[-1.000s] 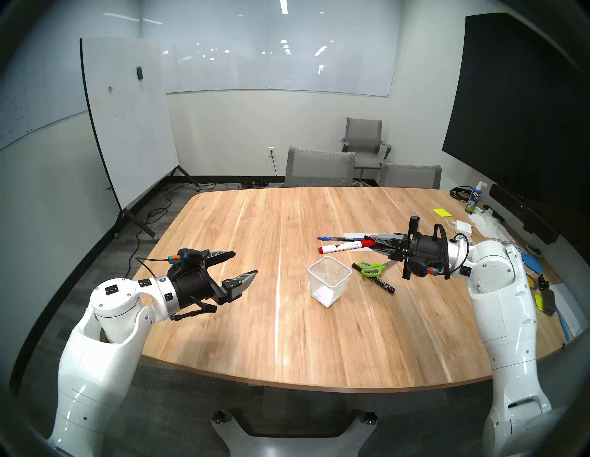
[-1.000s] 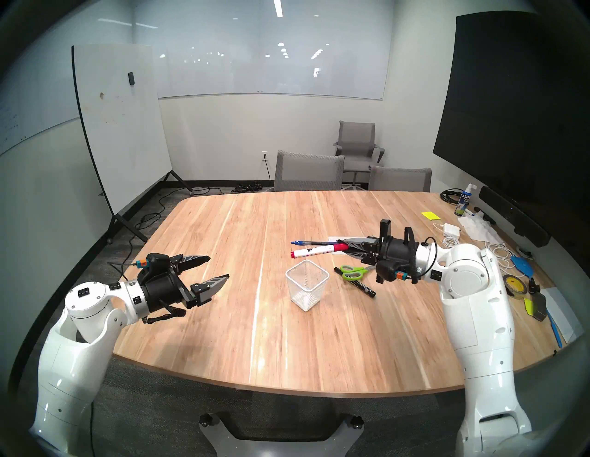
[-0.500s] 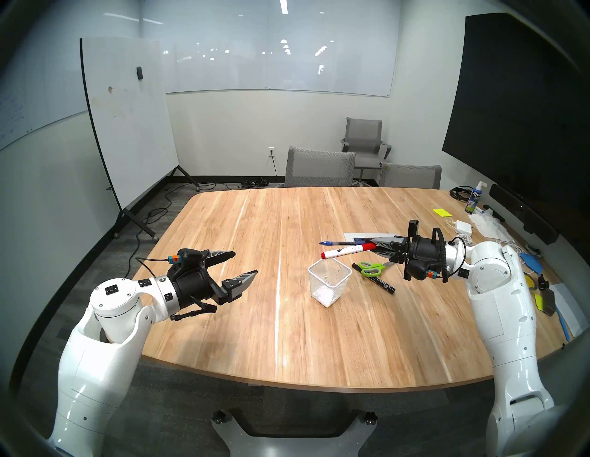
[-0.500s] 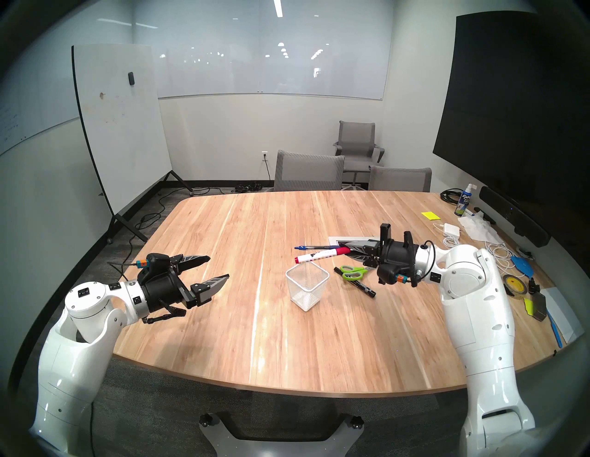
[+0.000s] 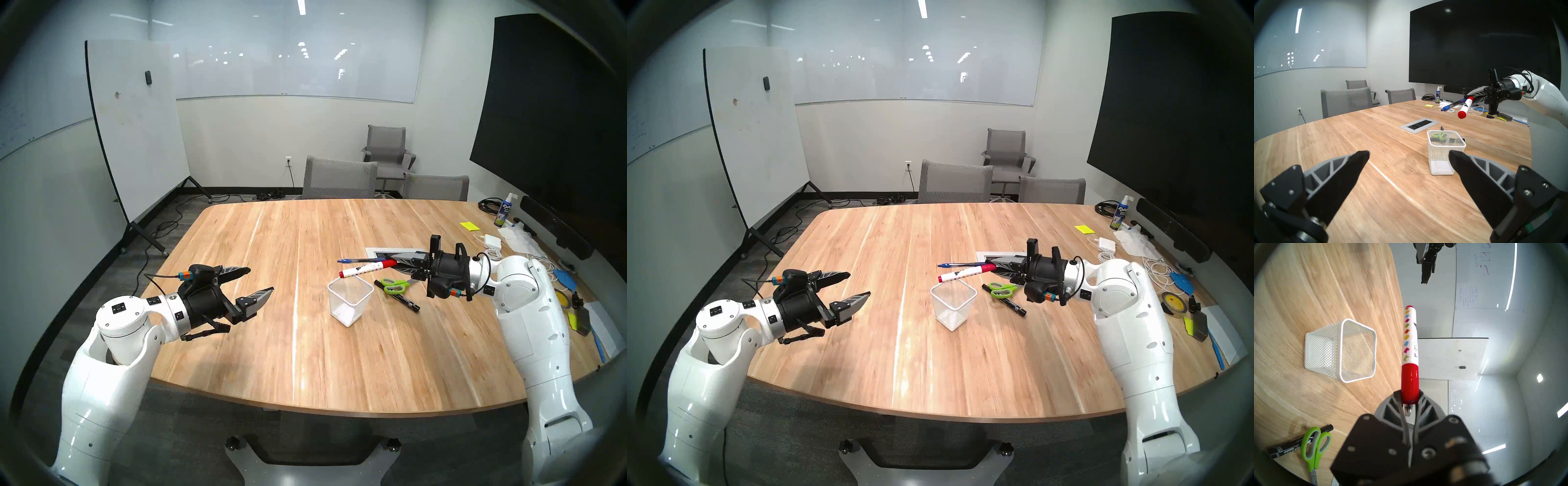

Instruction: Place the pen, the marker, and the scissors into the pen holder

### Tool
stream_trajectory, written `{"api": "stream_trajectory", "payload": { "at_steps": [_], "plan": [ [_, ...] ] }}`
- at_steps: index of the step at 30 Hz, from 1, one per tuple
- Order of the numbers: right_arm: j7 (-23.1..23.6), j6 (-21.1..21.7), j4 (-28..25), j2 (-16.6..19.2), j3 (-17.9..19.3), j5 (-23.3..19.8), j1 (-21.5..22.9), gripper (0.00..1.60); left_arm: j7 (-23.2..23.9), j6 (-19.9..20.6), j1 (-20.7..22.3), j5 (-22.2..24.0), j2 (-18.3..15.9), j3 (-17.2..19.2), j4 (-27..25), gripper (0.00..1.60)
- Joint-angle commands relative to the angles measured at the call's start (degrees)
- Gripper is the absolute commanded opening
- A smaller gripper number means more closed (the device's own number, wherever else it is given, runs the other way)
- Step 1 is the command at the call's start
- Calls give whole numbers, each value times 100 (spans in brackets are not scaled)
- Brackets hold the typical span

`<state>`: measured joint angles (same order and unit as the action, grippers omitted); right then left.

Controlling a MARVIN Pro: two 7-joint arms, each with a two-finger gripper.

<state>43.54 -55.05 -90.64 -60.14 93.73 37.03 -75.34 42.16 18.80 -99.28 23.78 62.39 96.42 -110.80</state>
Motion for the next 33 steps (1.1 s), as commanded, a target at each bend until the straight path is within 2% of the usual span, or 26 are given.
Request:
{"api": "stream_trajectory", "payload": {
  "at_steps": [1, 13, 33],
  "plan": [
    [-301, 5, 55, -2, -159, 119, 265, 0, 2, -4, 8, -3, -8, 7, -83, 160],
    [-637, 5, 57, 35, -379, 349, 337, 0, 2, -4, 8, -3, -8, 7, -83, 160],
    [-1602, 5, 30, 381, -798, 922, 406, 0, 2, -4, 8, -3, -8, 7, -83, 160]
  ]
}}
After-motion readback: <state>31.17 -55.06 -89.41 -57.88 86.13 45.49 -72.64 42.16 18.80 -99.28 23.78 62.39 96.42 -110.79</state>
